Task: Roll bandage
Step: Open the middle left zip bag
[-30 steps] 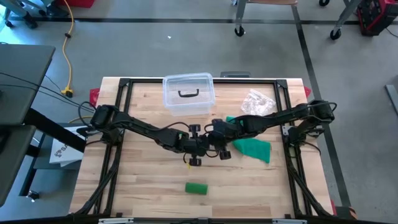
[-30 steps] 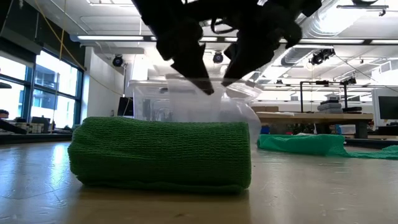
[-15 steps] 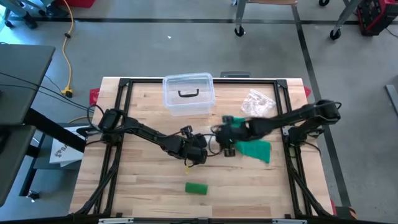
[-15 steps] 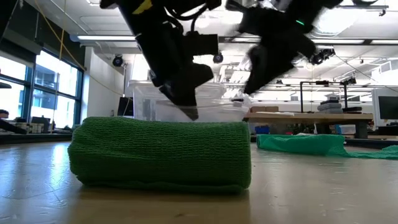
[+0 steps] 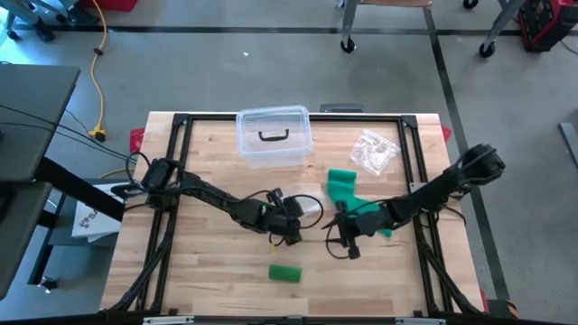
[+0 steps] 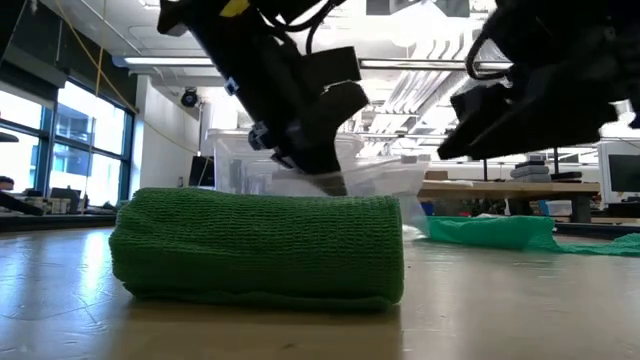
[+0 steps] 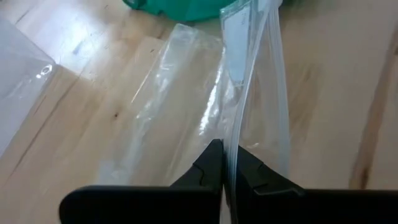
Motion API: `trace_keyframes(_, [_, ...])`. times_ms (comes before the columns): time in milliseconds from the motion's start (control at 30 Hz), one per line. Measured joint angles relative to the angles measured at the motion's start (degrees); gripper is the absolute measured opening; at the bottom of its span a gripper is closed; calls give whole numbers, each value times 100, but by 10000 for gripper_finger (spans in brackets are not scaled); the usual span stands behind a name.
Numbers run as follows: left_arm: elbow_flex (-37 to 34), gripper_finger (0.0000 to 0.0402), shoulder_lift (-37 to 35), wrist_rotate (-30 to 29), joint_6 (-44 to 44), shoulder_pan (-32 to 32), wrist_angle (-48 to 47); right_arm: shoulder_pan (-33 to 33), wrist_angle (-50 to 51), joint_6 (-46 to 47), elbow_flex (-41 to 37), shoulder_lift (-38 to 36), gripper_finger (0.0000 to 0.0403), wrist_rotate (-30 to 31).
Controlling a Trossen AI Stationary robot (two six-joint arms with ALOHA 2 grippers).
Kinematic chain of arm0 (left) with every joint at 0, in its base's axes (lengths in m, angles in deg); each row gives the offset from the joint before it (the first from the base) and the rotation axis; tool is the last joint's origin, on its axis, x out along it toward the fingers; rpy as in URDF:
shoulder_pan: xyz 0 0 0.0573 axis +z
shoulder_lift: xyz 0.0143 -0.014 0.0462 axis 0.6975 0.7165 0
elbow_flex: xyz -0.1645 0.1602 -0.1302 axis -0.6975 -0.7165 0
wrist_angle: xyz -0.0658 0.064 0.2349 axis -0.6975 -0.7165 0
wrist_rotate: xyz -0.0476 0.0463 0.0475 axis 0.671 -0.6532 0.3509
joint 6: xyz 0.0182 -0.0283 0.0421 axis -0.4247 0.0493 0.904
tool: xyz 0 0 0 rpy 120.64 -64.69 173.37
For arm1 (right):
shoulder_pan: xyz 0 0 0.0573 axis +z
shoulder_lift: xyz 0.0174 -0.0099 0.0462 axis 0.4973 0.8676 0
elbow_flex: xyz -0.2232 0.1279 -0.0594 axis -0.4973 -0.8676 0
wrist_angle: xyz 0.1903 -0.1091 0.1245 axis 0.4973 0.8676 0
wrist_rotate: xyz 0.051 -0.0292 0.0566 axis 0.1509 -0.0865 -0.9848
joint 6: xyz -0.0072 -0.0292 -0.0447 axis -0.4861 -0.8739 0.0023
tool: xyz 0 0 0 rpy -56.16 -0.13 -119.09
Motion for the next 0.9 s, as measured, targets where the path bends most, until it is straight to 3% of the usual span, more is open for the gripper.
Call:
trace_keyframes(100, [-14,0,0,22,7,31,112,5,290,-1036,521,264,172,687])
trace_keyframes(233, [-9,0,0,161,22,79,240,-58,1536,-1861,1448,559,172,1293])
trace_keyframes(400, [-3,0,0,196,23,79,413,-241,2881,-1996,2115,879,172,1224])
trace_keyframes(600, [-7,0,0,106,199,51,578,-371,2962,-2011,2140,1073,172,1459])
trace_keyframes(767, [-7,0,-4,-832,587,-145,624,-482,2972,-2012,2140,1069,172,1283])
trace_keyframes(900, [-7,0,-20,-1936,887,-389,633,-580,3026,-1984,2140,1077,172,356])
